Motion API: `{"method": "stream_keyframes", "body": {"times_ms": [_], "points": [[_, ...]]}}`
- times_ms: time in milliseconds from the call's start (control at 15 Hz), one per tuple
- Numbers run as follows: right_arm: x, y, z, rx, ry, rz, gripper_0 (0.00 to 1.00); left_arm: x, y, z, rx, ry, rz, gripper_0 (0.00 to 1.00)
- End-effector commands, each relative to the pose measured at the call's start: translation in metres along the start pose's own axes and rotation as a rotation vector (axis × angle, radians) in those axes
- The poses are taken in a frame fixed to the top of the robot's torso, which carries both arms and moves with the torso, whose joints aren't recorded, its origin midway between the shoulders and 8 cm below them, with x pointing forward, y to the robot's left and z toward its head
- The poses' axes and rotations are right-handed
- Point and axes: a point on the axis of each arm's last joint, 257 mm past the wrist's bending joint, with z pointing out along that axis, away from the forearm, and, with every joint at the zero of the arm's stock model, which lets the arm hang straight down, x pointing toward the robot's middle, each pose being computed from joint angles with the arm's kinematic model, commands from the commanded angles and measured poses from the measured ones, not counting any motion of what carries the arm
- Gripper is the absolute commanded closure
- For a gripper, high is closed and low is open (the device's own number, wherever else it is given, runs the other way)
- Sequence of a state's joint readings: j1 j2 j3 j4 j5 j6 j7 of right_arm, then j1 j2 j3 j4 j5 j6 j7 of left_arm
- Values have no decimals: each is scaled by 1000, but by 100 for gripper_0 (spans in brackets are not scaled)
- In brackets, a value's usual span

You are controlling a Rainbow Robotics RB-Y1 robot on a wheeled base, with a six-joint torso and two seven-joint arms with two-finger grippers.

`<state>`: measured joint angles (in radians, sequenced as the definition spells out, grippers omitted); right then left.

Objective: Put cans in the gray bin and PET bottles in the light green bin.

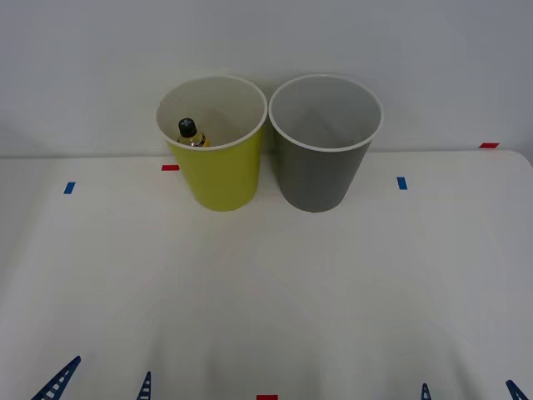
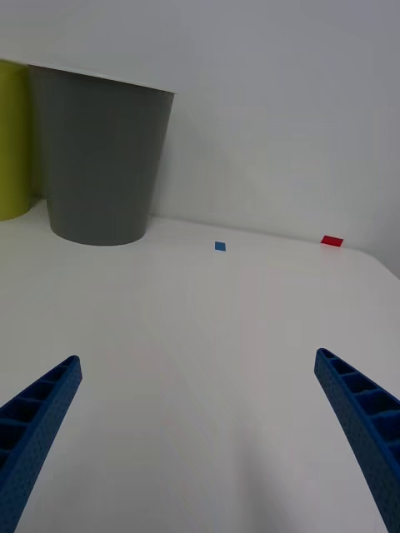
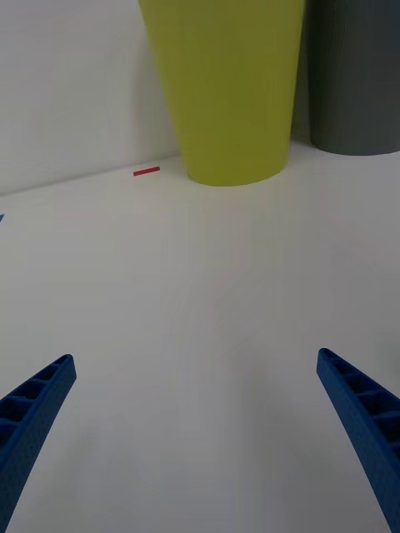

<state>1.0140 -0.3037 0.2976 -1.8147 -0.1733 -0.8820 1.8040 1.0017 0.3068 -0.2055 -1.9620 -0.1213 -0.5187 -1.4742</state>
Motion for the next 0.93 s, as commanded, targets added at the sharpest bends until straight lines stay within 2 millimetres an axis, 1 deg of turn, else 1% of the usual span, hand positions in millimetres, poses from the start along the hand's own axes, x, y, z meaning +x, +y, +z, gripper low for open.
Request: {"method": "stream_keyframes", "body": {"times_ms": [67, 933], "points": [[0, 0, 0, 0, 0, 0, 3, 0, 0, 0, 0, 0, 0, 0], [0, 0, 0, 0, 0, 0, 2, 0, 0, 0, 0, 0, 0, 0]]}}
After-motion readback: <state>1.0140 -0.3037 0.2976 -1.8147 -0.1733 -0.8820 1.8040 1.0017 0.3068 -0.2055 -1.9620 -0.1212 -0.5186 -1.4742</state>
